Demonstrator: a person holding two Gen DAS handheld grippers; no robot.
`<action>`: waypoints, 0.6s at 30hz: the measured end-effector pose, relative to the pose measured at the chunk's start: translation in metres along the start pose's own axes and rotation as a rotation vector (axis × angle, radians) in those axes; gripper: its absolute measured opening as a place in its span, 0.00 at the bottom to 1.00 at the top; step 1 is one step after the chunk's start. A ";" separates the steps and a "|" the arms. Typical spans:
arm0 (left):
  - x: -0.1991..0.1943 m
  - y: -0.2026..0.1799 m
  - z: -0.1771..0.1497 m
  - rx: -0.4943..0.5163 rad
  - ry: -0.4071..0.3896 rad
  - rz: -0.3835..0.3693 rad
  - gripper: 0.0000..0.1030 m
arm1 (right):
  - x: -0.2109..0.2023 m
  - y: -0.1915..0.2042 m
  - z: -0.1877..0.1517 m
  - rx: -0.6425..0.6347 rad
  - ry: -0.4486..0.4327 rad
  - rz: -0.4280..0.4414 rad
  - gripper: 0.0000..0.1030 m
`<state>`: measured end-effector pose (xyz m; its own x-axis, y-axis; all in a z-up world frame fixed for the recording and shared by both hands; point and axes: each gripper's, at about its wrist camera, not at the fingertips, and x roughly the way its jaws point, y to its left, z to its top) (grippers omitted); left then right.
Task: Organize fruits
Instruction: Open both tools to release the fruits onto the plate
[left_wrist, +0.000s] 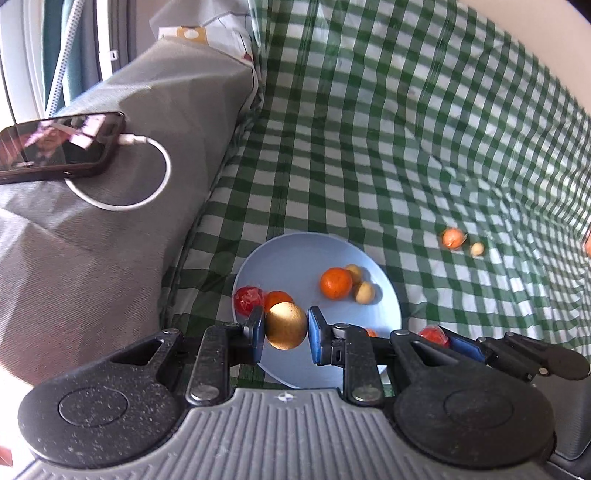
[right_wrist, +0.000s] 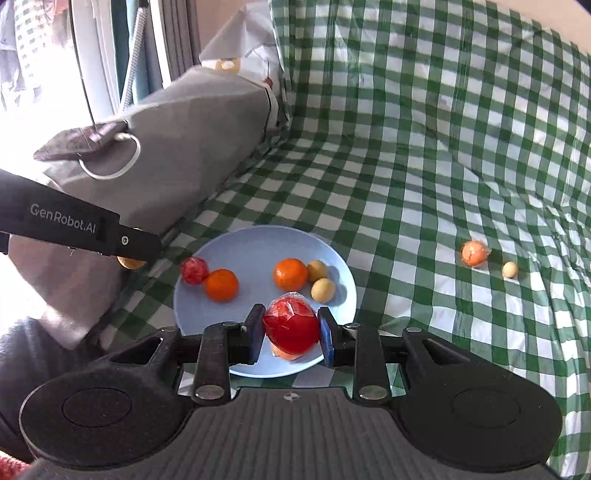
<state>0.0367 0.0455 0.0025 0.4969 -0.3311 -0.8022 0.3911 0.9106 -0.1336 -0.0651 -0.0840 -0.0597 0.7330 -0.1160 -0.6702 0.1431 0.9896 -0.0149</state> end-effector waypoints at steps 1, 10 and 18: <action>0.005 0.000 0.001 0.002 0.006 0.003 0.26 | 0.011 -0.002 0.001 -0.006 0.019 0.001 0.31; 0.048 0.000 0.003 0.044 0.069 0.034 0.26 | 0.059 -0.001 0.001 -0.058 0.083 -0.013 0.31; 0.053 0.008 0.006 0.032 0.059 0.026 0.97 | 0.076 0.000 0.009 -0.093 0.106 -0.006 0.66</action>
<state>0.0707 0.0342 -0.0380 0.4612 -0.2912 -0.8382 0.4032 0.9102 -0.0944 -0.0034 -0.0932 -0.1041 0.6571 -0.1174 -0.7446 0.0813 0.9931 -0.0849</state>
